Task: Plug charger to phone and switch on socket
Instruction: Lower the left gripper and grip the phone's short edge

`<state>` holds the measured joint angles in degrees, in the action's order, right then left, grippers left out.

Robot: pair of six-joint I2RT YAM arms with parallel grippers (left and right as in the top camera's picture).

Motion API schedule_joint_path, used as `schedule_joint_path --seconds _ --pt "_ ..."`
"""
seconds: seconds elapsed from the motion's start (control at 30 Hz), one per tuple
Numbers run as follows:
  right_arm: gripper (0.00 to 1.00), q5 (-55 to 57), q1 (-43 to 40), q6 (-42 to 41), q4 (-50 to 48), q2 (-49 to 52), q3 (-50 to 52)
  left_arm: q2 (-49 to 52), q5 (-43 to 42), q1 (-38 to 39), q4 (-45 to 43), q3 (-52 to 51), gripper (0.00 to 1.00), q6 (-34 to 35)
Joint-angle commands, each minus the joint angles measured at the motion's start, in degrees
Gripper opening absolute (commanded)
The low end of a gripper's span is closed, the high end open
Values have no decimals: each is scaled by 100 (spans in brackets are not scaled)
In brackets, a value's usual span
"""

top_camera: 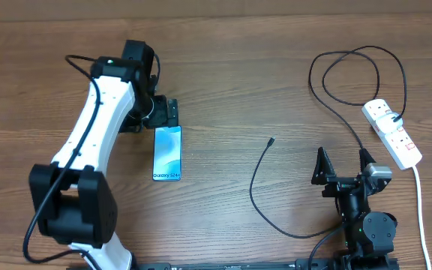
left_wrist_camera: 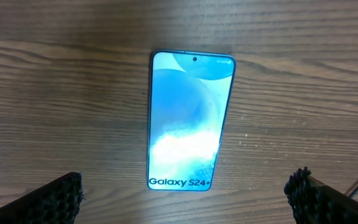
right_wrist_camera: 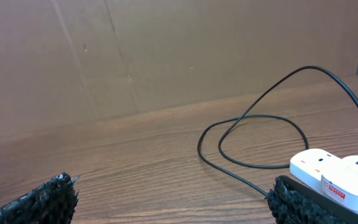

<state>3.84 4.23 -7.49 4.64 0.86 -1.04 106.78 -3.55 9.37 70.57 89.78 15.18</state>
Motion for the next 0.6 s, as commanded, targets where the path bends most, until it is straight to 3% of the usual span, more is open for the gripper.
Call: schedule_joint_path --seconds 0.0,0.57 --pt "100 -4 15 28 -28 -48 59 234 -52 138 2 7 99 234" --pt "100 -4 15 31 -28 -48 59 262 205 280 -686 -741 100 527"
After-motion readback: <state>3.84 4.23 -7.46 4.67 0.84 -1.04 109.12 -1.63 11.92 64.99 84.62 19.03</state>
